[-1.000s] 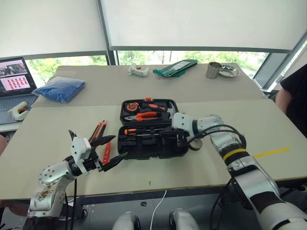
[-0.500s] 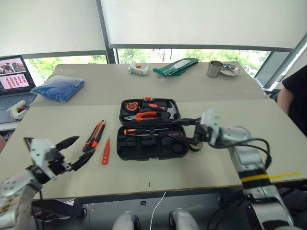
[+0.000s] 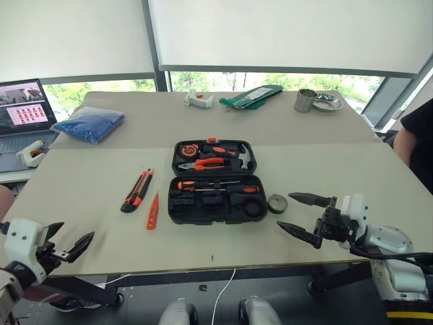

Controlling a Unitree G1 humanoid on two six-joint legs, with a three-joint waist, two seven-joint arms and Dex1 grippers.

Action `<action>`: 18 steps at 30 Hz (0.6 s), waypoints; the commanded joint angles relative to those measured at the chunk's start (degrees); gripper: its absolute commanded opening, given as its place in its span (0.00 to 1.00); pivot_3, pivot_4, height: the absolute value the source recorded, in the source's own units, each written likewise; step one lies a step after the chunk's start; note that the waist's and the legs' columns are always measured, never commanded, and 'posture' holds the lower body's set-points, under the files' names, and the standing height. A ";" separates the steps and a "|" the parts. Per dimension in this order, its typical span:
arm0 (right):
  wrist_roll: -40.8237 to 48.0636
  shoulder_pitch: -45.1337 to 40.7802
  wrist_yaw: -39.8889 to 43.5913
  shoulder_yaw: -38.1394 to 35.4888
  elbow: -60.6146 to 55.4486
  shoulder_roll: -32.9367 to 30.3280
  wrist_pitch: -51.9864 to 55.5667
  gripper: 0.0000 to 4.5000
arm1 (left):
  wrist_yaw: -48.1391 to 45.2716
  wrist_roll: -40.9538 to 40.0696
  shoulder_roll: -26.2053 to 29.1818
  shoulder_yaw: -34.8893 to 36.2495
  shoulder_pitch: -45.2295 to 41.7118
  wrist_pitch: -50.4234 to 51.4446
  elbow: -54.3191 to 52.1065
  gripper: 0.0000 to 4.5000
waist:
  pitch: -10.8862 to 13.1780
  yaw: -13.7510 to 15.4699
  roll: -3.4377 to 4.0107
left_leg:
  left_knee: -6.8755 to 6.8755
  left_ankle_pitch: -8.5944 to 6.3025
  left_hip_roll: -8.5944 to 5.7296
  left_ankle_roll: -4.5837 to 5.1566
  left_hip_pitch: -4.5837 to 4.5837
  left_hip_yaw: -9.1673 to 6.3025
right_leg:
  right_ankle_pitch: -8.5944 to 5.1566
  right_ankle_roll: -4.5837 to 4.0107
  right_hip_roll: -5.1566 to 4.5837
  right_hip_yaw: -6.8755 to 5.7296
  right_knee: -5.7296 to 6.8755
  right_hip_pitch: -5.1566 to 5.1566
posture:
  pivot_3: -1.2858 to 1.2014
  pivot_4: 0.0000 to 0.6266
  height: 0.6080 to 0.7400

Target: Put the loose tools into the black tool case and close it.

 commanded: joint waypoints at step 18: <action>4.51 -9.47 3.69 5.01 -6.53 -1.33 2.84 0.99 | 40.39 3.02 -20.28 -26.44 -19.89 28.68 -15.90 1.00 | 0.06 1.19 -0.10 | 0.03 0.32 -0.05 0.35 0.03 -0.07 | 0.22 -0.46 0.41 0.13 0.01 0.26 | 0.52 0.24 1.00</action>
